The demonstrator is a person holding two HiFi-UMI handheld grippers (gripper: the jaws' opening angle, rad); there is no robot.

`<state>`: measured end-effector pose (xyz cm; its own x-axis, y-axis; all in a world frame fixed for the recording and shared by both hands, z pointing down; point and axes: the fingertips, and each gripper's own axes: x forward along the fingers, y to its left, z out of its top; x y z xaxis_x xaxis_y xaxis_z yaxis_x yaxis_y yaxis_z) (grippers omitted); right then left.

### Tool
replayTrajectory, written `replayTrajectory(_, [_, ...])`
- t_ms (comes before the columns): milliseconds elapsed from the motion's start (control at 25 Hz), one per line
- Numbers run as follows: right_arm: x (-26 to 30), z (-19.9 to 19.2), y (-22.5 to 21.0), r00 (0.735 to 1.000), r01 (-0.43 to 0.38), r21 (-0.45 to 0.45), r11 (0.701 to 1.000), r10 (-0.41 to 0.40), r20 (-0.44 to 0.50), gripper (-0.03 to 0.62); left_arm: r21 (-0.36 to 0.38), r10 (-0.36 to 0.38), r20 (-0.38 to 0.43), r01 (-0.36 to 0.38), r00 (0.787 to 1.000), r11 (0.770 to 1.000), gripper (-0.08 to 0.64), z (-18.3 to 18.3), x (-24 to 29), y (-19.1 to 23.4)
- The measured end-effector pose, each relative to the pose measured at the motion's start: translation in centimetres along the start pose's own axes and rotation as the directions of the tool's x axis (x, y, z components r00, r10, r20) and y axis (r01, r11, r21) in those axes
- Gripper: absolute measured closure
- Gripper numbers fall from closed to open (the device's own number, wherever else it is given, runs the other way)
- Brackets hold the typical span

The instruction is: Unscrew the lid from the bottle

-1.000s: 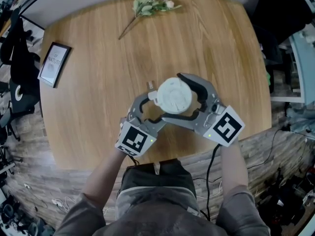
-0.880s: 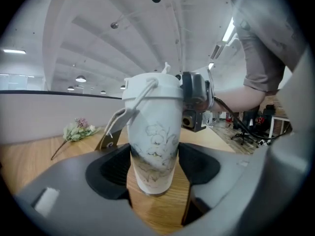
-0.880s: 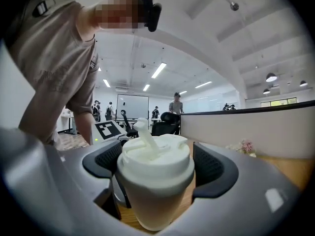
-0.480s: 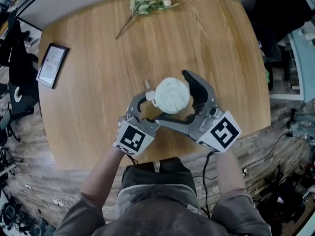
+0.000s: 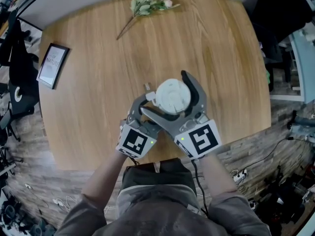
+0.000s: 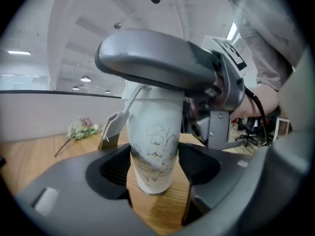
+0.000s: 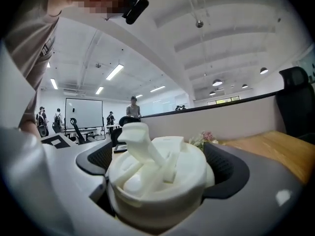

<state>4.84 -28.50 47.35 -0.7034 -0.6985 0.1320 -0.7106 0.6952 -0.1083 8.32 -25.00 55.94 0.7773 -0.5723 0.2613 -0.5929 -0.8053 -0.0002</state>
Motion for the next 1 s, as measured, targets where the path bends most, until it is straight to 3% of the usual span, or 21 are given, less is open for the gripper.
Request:
replayTrajectory(120, [-0.1,-0.5,0.5,0.997,-0.060,-0.021,0.998,0.059,-0.046,0.011,-0.009,-0.009,0.007,0.009,1.000,1.000,0.256,-0.1,-0.1,0.0])
replayTrajectory(240, [-0.4,-1.1,1.7,0.964,-0.248,-0.041,0.968,0.243,-0.109,0.012,-0.004,-0.035,0.014,0.035,0.999,0.999,0.258,0.0,-0.1,0.0])
replayTrajectory(320, [-0.8,-1.4,2.5,0.900,-0.420,-0.046,0.906,0.409,-0.153,0.012,0.006,-0.055,0.017,0.054,0.998,0.998,0.258,0.0,-0.2,0.0])
replayTrajectory(400, [-1.2,-1.6,3.3,0.812,-0.569,-0.053,0.820,0.551,-0.192,0.014,0.014,-0.076,0.008,0.076,0.997,0.997,0.259,-0.1,-0.3,0.1])
replayTrajectory(480, [-1.5,-1.6,3.8,0.739,-0.662,-0.066,0.746,0.637,-0.220,0.015,0.026,-0.100,-0.001,0.100,0.995,0.995,0.259,-0.2,-0.3,0.1])
replayTrajectory(560, [-1.6,-1.5,4.1,0.701,-0.704,-0.075,0.706,0.674,-0.231,0.017,0.035,-0.114,-0.001,0.114,0.993,0.993,0.261,-0.2,-0.4,0.1])
replayTrajectory(760, [-1.6,-1.3,4.1,0.706,-0.699,-0.069,0.712,0.671,-0.224,0.025,0.045,-0.122,-0.012,0.123,0.992,0.991,0.259,-0.2,-0.4,0.1])
replayTrajectory(1000, [-1.1,-0.6,4.0,0.753,-0.647,-0.072,0.759,0.623,-0.211,0.037,0.033,-0.094,-0.050,0.096,0.994,0.995,0.258,-0.4,-0.4,0.3])
